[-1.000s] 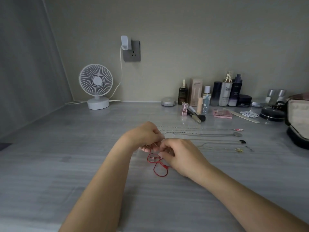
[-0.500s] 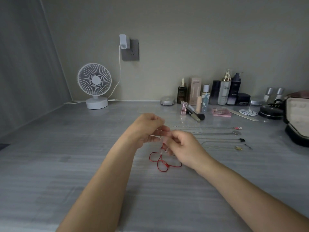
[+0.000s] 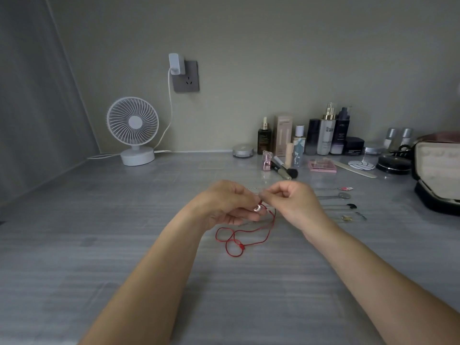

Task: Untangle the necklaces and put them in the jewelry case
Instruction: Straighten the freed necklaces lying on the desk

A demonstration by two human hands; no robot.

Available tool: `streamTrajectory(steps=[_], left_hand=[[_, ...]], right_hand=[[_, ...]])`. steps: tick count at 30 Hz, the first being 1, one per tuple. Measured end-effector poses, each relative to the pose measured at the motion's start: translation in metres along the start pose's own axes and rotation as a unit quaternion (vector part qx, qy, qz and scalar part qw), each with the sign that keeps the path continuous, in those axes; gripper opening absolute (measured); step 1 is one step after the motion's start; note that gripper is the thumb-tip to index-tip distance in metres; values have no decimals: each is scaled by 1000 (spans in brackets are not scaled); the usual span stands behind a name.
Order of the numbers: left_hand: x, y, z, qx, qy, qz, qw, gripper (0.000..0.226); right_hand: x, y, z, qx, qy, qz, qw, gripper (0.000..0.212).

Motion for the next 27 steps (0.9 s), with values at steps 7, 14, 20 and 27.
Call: streamTrajectory(steps=[7,14,20,27], left_hand=[[0,-4,-3,71,16,31,997,12],[-1,-5,3,52,5,34,998,21],[3,-10,7,87,-19,123,988,35],[-3,-13,19,-14,72,121,990,22]], right_hand=[[-12,8,2,5,106,-128,986,10],[-7,6,2,24,182,-148,972,5],[-10,3,-11,25,-26,-62,997,14],[-5,-1,-19,46,-126,45,990,7]])
Point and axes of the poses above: each hand's wrist, its own y-axis away from the middle knuckle, its own z-axis out of the palm, x = y × z, the point moved 3 cm from there along -y, towards the middle knuckle, and after that the axes turned 8 degrees about y, right-handed, at the moved point
